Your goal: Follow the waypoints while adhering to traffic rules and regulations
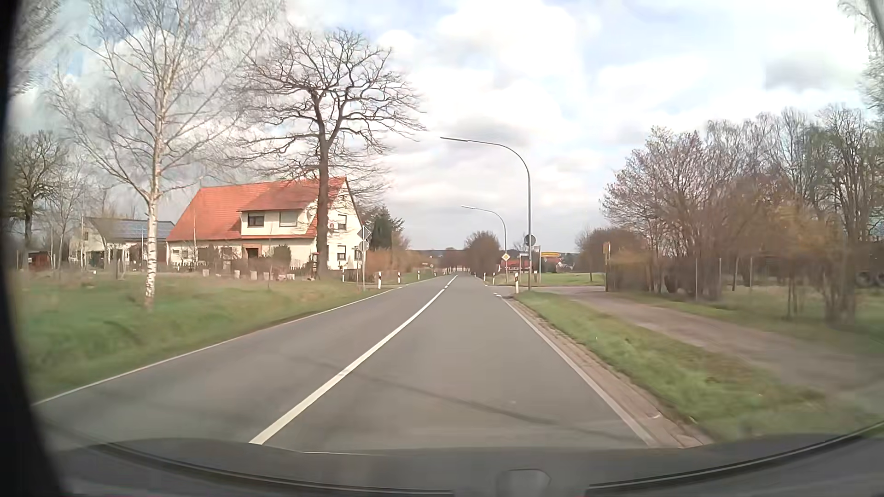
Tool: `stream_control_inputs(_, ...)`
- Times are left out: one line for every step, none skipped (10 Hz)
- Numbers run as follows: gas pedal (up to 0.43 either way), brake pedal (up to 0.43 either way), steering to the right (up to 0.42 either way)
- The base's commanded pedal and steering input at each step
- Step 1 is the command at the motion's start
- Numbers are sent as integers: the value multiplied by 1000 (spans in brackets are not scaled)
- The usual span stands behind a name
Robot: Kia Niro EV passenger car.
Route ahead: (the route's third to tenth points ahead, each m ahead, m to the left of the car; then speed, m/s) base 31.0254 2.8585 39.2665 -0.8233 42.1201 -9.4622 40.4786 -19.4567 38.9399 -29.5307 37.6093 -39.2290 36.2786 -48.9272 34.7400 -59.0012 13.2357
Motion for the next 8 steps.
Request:
stream_control_inputs(0,177,-10)
stream_control_inputs(0,189,-8)
stream_control_inputs(0,189,-6)
stream_control_inputs(0,195,-5)
stream_control_inputs(0,213,-4)
stream_control_inputs(0,244,-4)
stream_control_inputs(0,280,-4)
stream_control_inputs(0,293,-4)
